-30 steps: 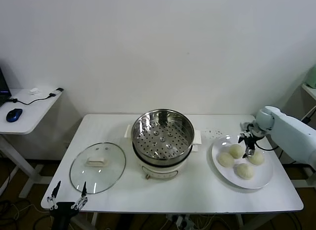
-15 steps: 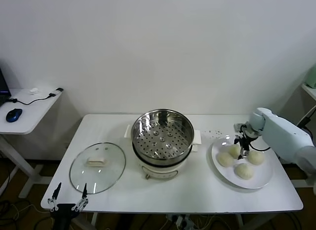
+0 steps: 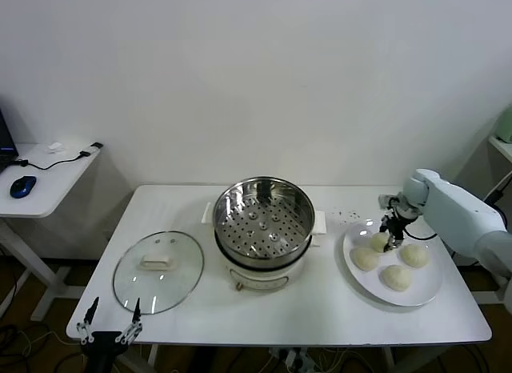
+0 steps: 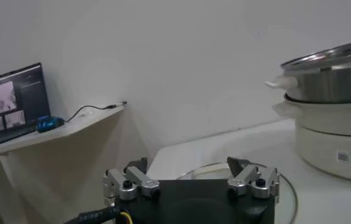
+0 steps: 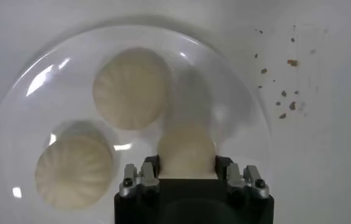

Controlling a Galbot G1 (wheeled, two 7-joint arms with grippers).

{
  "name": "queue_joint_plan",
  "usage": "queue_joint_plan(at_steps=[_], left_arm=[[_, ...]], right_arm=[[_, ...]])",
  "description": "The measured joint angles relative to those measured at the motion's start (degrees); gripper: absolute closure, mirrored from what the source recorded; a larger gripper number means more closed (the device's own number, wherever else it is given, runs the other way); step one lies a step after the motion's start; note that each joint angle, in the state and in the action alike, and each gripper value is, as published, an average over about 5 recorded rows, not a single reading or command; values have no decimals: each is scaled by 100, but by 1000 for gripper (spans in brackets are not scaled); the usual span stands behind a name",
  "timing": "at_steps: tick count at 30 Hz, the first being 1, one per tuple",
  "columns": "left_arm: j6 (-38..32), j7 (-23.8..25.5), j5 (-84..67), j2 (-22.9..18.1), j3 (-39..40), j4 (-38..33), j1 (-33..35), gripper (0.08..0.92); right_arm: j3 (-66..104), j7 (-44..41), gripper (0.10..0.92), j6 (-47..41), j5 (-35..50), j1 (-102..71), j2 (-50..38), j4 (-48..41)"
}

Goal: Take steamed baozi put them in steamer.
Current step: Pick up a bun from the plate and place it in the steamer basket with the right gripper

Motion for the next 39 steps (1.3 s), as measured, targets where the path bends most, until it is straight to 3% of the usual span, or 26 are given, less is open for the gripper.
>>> queue_joint_plan(at_steps=[7, 15, 26, 39], left_arm=[[-2, 0, 14, 8, 18, -5, 8, 177], [-5, -5, 27, 4, 2, -56, 64, 177], [8, -14, 29, -30, -11, -73, 58, 177], [75, -15, 31, -36, 5, -98, 32, 177]], right_arm=[[-694, -149, 431, 413, 240, 777, 107, 456], [-1450, -231, 429, 1577, 69, 1981, 759, 906], [-1531, -16, 428, 3064, -919, 2571, 1985, 1320], [-1384, 186, 423, 3776, -1952, 2153, 2831, 1250]])
